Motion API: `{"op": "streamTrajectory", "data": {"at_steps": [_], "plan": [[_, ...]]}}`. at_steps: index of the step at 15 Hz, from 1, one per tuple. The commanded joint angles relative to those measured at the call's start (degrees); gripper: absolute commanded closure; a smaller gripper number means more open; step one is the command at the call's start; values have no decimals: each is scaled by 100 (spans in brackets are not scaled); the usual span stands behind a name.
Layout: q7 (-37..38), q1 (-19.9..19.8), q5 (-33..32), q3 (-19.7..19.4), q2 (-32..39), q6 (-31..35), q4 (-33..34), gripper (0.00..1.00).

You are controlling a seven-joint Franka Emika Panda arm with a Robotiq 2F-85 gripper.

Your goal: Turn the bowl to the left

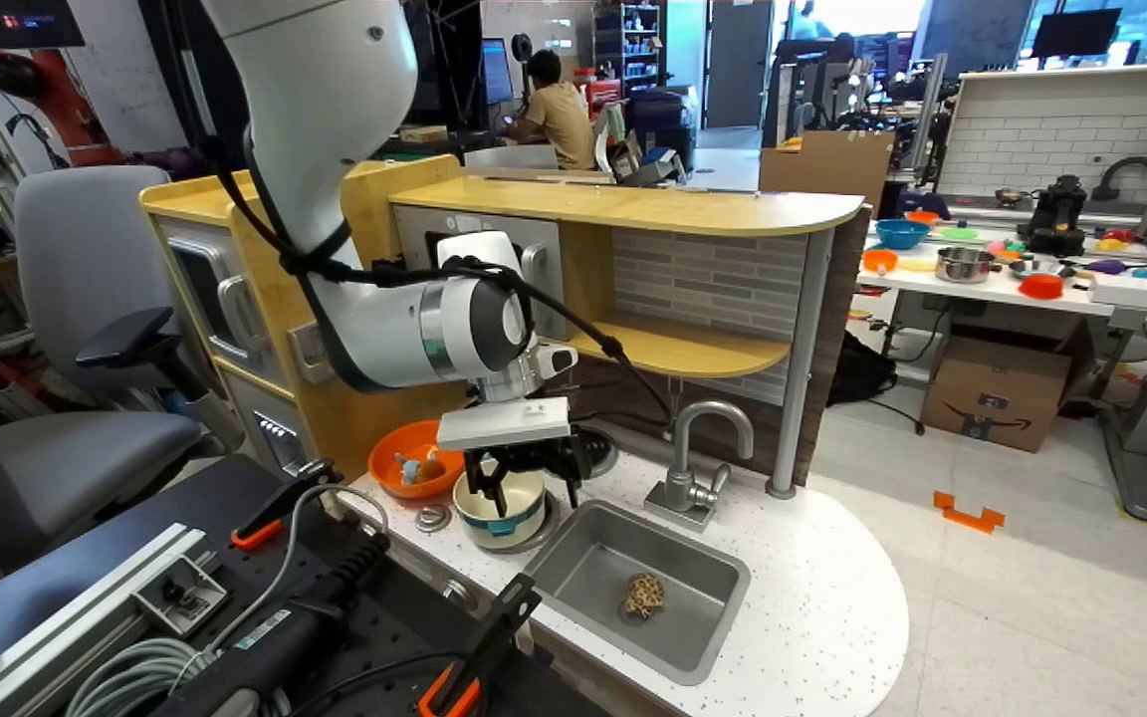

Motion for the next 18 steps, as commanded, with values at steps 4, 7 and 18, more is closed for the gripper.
{"op": "streamTrajectory", "data": {"at_steps": [4, 7, 18], "plan": [[-997, -1506, 975, 1119, -1882, 392, -2283, 0], [-1557, -2380, 1764, 1721, -2598, 421, -2995, 0], [-1606, -2225, 3414, 1476, -4862, -33, -3976, 0]]}}
